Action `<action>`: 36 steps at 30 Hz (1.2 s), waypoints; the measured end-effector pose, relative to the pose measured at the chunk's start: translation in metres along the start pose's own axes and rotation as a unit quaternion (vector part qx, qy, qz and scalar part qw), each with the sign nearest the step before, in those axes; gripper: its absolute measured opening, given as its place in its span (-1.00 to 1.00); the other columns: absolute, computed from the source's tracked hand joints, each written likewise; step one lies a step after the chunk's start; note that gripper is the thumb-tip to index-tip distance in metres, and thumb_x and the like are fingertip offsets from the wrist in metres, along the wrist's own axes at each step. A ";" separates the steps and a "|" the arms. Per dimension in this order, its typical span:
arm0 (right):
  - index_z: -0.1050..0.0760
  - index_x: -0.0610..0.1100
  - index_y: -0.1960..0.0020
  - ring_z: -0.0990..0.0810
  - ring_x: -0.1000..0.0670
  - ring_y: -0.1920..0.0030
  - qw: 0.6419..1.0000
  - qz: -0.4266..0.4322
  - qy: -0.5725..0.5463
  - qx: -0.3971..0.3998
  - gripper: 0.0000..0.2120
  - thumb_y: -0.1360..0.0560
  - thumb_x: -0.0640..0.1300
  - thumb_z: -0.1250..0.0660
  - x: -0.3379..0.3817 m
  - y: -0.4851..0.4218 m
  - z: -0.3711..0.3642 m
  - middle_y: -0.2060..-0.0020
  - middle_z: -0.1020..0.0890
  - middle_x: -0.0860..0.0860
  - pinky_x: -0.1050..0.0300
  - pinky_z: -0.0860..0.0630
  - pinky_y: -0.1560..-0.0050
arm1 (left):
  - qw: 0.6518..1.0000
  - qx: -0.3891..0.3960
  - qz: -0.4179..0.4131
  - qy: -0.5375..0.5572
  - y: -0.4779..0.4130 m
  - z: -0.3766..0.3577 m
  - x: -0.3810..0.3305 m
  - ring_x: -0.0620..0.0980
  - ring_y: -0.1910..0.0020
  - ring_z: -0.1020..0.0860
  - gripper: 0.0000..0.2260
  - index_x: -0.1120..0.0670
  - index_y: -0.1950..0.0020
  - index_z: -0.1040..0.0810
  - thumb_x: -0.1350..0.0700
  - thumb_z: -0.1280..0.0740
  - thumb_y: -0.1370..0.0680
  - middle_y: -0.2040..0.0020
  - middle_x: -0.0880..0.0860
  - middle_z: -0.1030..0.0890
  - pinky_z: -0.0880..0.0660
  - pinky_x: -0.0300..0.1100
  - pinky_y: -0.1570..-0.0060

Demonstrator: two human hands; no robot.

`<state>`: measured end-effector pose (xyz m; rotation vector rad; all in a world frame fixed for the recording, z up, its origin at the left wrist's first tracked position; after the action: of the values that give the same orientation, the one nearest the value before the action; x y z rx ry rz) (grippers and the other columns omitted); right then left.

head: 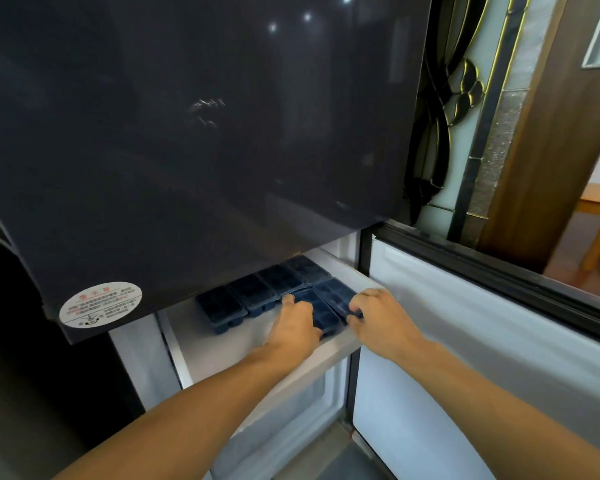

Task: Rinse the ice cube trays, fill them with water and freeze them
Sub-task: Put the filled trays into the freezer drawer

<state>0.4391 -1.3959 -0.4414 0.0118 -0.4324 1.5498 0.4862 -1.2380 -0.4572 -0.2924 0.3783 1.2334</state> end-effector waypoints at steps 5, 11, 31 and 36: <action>-0.56 -0.03 -0.20 -0.49 -0.01 -0.17 0.999 0.030 0.005 -0.008 -0.79 -0.62 -0.09 -0.23 0.002 0.028 0.001 -0.12 -0.52 0.04 0.07 -0.53 -0.16 | 0.999 -0.005 -0.031 0.019 -0.005 0.001 -0.002 0.04 -0.04 -0.56 -0.83 0.16 -0.12 -0.65 0.13 -0.44 -0.57 -0.21 0.12 -0.54 -0.53 -0.08 -0.13; -0.52 -0.03 -0.26 -0.53 0.05 0.05 0.997 0.057 -0.043 0.041 -0.68 -0.58 0.08 -0.38 0.023 0.049 -0.019 -0.21 -0.44 0.07 0.21 -0.53 -0.03 | 0.998 -0.006 -0.062 0.026 0.007 0.009 0.006 0.02 -0.21 -0.55 -0.67 0.06 -0.34 -0.58 0.07 -0.43 -0.58 -0.34 0.05 -0.53 -0.47 -0.12 -0.24; -0.39 -0.19 -0.43 -0.46 -0.11 -0.35 0.991 0.050 -0.038 0.114 -0.58 -0.65 -0.03 -0.30 0.076 0.011 -0.039 -0.40 -0.45 -0.10 -0.01 -0.45 -0.35 | 0.935 0.017 -0.161 -0.315 0.109 0.033 0.104 0.15 -0.58 -0.13 -0.42 0.14 -0.58 -0.21 -0.09 -0.25 -0.65 -0.63 0.14 -0.08 -0.16 0.05 -0.55; -0.25 -0.14 -0.58 -0.24 -0.09 -0.56 0.997 0.038 -0.006 0.066 -0.44 -0.65 0.01 -0.29 0.059 0.036 -0.002 -0.58 -0.24 -0.07 0.01 -0.29 -0.50 | 0.908 0.015 -0.131 -0.397 0.096 0.025 0.128 0.17 -0.63 0.06 -0.32 0.17 -0.62 -0.10 -0.07 -0.29 -0.61 -0.66 0.18 0.10 0.01 0.11 -0.59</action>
<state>0.4030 -1.3374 -0.4358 0.1076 -0.3434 1.6516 0.4343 -1.0885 -0.4912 0.1942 -0.3409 0.9805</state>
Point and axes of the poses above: each hand's wrist, its own y-axis away from the middle knuckle, its own z-axis out of the back of the hand, x = y × z, the point moved 4 cm from there along -y, towards the middle knuckle
